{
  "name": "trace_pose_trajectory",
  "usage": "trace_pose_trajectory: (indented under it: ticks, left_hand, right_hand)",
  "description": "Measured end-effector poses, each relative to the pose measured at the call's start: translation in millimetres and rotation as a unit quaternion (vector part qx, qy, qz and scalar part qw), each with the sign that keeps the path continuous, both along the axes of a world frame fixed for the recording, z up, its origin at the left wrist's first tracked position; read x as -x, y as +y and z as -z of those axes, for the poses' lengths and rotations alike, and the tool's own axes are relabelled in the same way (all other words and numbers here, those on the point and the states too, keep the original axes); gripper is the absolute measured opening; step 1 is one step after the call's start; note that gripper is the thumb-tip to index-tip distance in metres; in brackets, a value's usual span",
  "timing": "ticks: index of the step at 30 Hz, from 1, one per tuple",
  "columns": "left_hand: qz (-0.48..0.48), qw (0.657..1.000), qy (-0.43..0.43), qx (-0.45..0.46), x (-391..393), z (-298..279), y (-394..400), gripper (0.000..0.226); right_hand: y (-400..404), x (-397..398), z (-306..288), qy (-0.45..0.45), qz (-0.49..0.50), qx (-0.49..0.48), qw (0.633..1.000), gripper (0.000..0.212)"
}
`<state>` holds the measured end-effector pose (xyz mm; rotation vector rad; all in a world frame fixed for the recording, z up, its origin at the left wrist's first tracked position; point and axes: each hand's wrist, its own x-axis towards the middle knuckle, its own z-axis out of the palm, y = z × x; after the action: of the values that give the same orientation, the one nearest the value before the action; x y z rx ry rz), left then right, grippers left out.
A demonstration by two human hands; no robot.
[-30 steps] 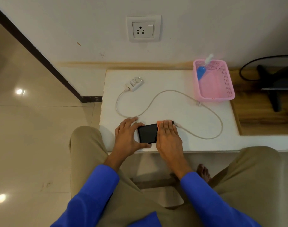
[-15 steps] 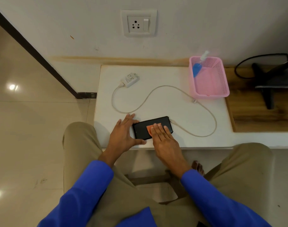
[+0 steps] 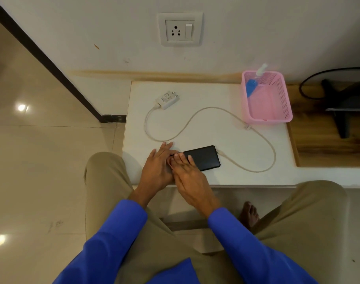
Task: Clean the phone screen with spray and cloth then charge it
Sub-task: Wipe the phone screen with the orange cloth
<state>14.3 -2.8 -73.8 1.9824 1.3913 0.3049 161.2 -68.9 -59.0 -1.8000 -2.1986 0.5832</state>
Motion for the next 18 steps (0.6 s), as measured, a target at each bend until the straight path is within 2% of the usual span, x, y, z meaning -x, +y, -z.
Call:
trace_pose_trajectory:
  ticks: [4, 10, 14, 18]
  left_hand:
    - [0.007, 1.0, -0.011, -0.006, 0.3, -0.3, 0.6, 0.089]
    - [-0.009, 1.0, -0.003, 0.001, -1.1, -3.6, -0.5, 0.095]
    - [-0.012, 1.0, -0.014, 0.01, -1.9, -3.9, -0.7, 0.095]
    - [-0.001, 1.0, -0.024, -0.001, 0.0, -3.8, 0.1, 0.079]
  right_hand:
    - [3.1, -39.5, 2.7, -0.079, -0.043, -0.032, 0.995, 0.06]
    - [-7.2, -97.5, 8.8, -0.107, 0.105, -0.006, 0.989, 0.068]
    - [-15.3, -53.3, 6.8, -0.065, 0.106, -0.031, 0.992, 0.063]
    - [-26.2, -3.2, 2.5, -0.016, 0.003, -0.022, 1.0, 0.056]
